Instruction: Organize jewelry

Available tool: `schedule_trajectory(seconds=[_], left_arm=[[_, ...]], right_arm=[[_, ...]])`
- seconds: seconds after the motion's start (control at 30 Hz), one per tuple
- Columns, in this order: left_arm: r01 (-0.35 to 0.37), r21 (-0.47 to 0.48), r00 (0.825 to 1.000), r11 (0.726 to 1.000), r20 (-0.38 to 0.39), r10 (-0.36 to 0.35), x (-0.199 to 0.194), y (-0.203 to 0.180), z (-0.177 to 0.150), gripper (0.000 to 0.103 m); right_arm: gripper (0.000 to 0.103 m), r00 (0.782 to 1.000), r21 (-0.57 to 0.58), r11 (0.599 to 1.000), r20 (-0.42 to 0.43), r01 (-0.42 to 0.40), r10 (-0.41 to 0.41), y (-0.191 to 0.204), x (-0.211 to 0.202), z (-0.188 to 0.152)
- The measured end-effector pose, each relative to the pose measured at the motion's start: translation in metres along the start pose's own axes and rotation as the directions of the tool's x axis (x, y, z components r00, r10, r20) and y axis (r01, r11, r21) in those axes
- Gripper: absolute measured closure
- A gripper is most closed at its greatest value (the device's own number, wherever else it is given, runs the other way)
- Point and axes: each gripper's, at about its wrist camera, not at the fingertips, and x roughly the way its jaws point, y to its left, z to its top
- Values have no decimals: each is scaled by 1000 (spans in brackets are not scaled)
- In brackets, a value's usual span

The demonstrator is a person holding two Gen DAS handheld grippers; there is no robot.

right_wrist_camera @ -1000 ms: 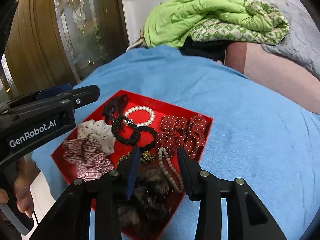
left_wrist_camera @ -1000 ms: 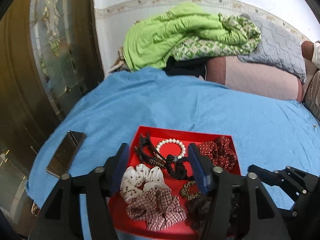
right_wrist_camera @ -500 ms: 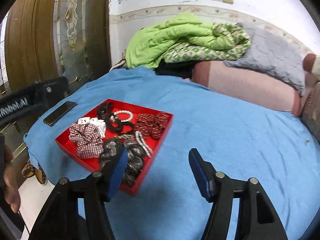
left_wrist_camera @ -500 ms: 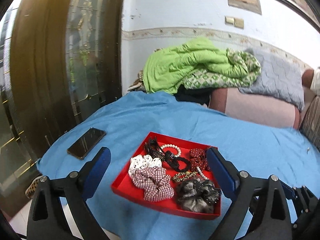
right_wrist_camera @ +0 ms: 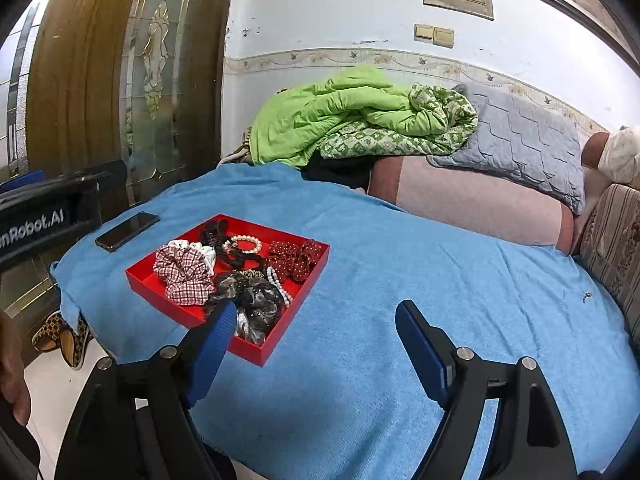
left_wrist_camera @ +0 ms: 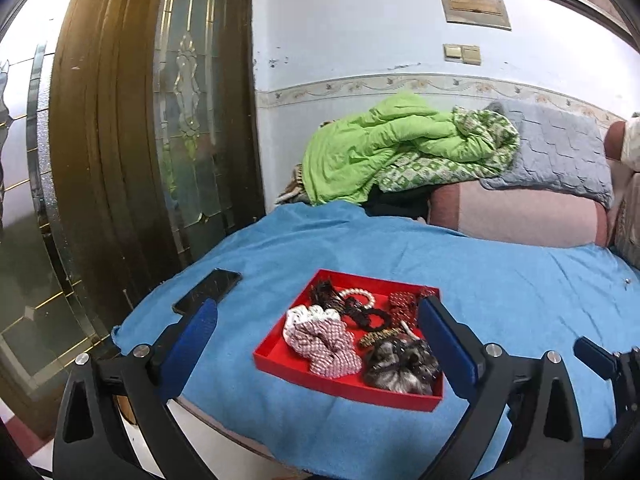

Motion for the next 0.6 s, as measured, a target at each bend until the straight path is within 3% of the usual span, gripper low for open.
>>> schedule_trajectory(seconds=[0.6], left_arm=[[65, -37, 995, 997, -79, -67, 4, 12, -15, 3]], right_arm=[[15, 999, 13, 1000, -35, -2, 2, 2, 3, -6]])
